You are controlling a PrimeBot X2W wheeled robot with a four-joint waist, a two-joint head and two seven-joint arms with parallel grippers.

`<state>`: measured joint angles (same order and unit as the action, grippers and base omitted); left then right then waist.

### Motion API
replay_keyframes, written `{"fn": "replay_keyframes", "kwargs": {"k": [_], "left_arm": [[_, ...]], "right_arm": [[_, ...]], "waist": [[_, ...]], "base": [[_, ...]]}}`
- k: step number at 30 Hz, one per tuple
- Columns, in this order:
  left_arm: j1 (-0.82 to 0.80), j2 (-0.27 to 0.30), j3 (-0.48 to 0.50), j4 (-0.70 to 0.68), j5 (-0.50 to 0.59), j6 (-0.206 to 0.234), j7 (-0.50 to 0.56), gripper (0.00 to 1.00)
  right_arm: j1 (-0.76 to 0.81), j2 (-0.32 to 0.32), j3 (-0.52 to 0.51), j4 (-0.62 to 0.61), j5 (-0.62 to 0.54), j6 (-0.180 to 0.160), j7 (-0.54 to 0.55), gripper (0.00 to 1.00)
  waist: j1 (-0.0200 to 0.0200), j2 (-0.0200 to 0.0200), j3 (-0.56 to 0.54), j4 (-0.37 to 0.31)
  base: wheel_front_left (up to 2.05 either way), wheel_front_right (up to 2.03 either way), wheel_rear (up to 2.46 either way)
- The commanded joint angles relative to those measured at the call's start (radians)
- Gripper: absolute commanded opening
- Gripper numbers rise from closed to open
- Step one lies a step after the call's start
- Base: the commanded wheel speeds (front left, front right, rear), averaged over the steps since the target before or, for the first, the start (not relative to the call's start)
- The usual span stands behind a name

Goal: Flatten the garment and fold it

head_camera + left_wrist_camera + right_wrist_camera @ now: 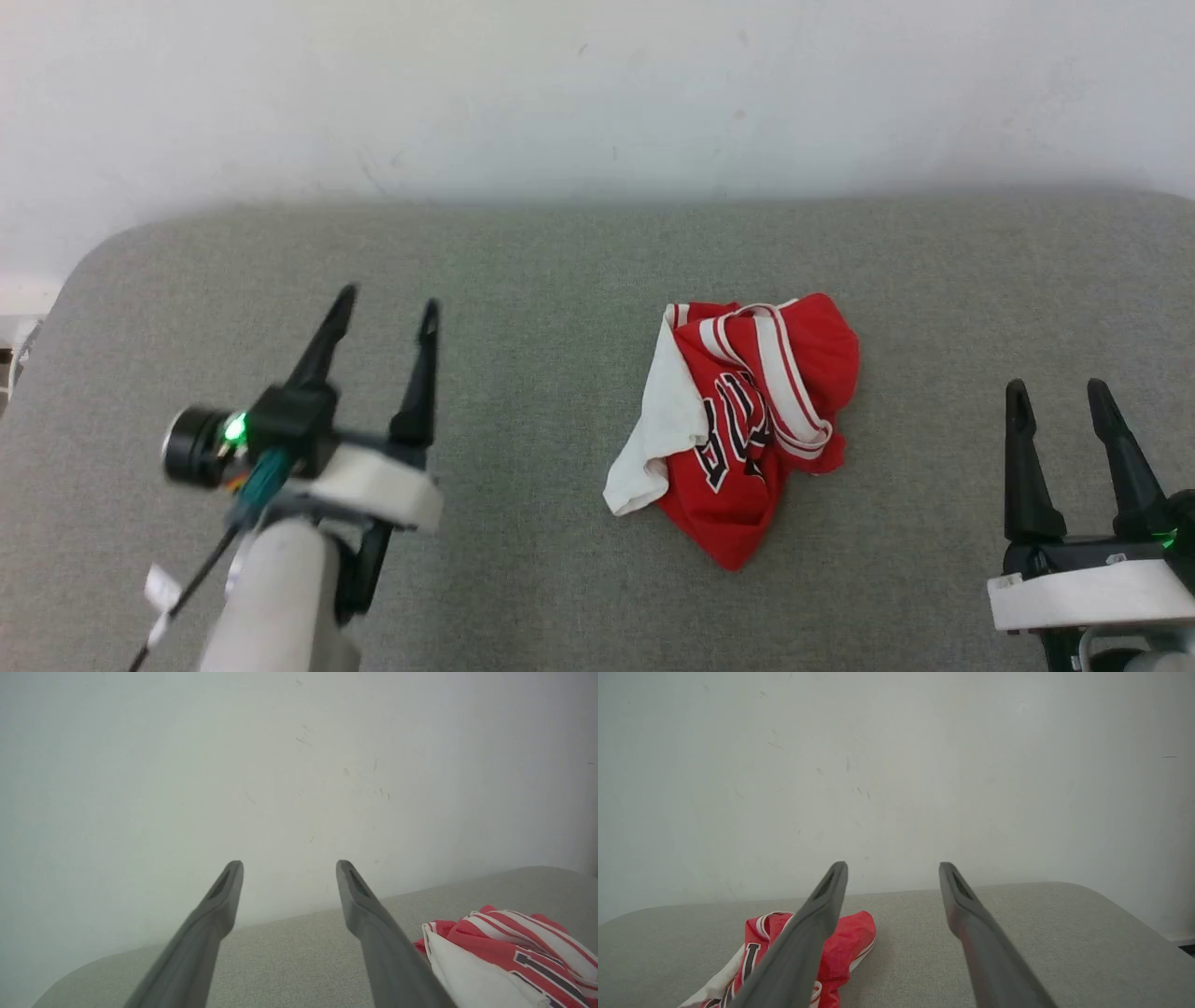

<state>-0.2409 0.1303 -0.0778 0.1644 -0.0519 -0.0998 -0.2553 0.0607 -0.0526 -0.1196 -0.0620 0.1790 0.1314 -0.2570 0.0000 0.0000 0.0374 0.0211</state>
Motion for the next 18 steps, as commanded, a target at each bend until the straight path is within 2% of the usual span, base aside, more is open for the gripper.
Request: {"fn": "replay_keyframes", "kwargs": {"k": [1,5,13,18], "left_arm": [[-0.043,0.01,-0.023,0.022,-0.001,-0.012,0.012,1.0],[-0.195,0.058,-0.155,0.116,-0.074,-0.029,0.151,1.0],[-0.443,0.224,-0.614,0.161,-0.386,-0.031,0.457,1.0],[-0.562,0.296,-0.867,0.152,-0.603,-0.031,0.672,1.0]], "right_arm": [[-0.009,0.002,0.003,0.0,0.007,-0.001,-0.005,1.0],[-0.019,0.002,0.009,-0.004,0.007,-0.001,-0.005,1.0],[-0.044,0.002,0.013,-0.007,0.004,-0.001,-0.005,1.0],[-0.069,0.002,0.016,-0.009,0.002,-0.001,-0.005,1.0]], "waist": [[0.0,0.0,0.003,0.0],[0.0,0.0,0.019,-0.008],[0.0,0.0,0.06,-0.043],[0.0,0.0,0.095,-0.071]], "base": [[0.0,0.0,0.0],[0.0,0.0,0.0],[0.0,0.0,0.0],[0.0,0.0,0.0]]}}
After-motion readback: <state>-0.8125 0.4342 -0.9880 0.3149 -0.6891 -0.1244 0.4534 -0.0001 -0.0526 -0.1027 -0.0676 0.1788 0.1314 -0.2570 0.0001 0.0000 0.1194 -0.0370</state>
